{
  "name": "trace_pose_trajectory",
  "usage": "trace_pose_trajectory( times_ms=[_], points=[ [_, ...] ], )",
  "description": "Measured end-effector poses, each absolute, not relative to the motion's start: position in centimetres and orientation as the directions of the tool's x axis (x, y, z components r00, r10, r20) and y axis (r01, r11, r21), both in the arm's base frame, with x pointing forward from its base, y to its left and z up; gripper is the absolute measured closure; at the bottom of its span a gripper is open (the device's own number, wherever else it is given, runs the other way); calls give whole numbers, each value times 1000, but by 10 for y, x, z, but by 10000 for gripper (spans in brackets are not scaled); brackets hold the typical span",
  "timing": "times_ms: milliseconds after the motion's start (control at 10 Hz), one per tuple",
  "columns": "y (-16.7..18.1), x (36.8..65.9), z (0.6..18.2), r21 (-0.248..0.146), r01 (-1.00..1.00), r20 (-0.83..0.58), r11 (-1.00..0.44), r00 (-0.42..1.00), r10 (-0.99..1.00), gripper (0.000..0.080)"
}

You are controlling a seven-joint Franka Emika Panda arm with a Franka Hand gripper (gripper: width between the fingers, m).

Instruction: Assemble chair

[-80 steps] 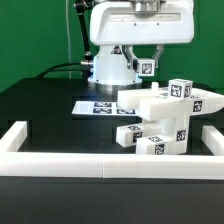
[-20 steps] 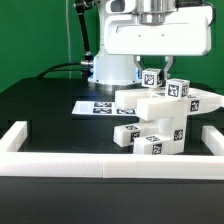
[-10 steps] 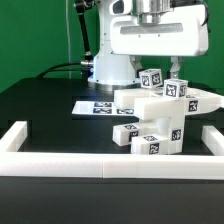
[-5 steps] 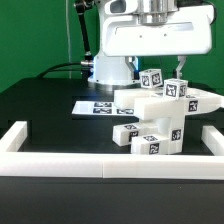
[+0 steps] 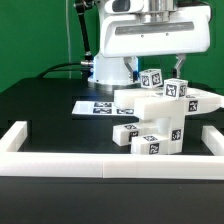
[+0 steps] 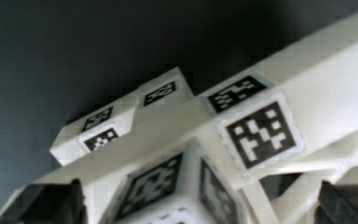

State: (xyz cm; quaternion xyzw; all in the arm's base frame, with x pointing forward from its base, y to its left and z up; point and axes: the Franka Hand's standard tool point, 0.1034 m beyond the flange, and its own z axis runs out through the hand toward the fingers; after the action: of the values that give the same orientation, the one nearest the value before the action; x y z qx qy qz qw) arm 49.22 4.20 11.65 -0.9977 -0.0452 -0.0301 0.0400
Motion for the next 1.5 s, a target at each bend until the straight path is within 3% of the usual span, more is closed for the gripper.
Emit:
trace_pose_trajectory(
  times_ms=[500, 800, 1300, 1500],
  points=[
    [39, 493, 117, -54, 328, 79, -943, 943, 324, 150],
    [39, 493, 117, -54, 328, 79, -943, 943, 323, 513],
    [39, 493, 117, -57, 296, 77, -954, 953, 291, 513],
    [39, 493, 116, -76, 102, 65, -992, 993, 97, 513]
  ],
)
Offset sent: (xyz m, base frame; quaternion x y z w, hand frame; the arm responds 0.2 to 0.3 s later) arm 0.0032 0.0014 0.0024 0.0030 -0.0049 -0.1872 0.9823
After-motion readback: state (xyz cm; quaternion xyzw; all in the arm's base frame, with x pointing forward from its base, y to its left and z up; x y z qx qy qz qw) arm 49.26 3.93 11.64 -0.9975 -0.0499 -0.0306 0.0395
